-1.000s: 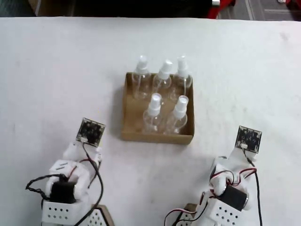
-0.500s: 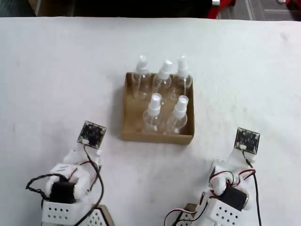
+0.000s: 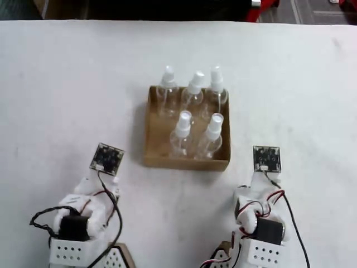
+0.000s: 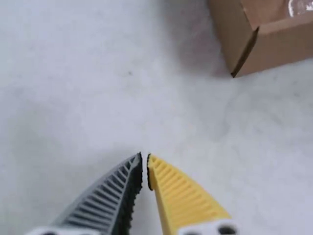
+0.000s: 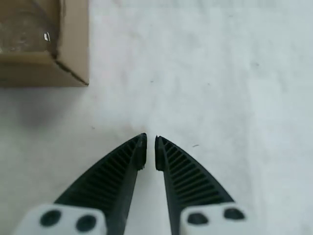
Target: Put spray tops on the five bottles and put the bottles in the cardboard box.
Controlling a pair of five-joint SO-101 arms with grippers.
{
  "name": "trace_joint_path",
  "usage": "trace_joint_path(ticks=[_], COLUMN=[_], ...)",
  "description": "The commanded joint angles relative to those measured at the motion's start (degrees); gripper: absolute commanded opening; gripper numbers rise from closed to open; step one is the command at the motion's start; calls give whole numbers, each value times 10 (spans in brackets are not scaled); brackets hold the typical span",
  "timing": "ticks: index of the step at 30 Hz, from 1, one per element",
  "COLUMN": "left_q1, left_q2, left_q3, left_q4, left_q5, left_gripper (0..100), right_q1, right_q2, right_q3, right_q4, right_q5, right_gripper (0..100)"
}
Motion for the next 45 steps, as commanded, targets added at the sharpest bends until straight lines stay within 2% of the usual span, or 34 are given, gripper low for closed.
trace_joint_path(ticks=[1,6,10,14,19,21,30,35,45], left_q1=[-6,-6,-7,-9,-18,-18,-22,-23,-40], left_q2=[-12,-12,-12,-12,-12,-12,-12,-12,-12], left_q3=[-3,-3,-6,-3,-5,-3,-3,-3,-3], left_q4=[3,3,4,4,2,4,4,4,3], left_q5=[5,7,78,47,171,196,170,170,142], left_gripper=[24,22,23,24,24,24,24,24,24], right_q1=[-7,-7,-5,-3,-4,-7,-9,-47,-49], right_q2=[-4,-4,-4,-5,-5,-5,-4,-4,-4], right_q3=[4,4,4,4,4,4,4,4,4], right_q4=[3,3,3,1,2,2,-14,-10,-9], right_q5=[0,0,-3,-69,-81,-81,-82,-82,-82], right_gripper=[16,16,18,18,16,16,16,16,16])
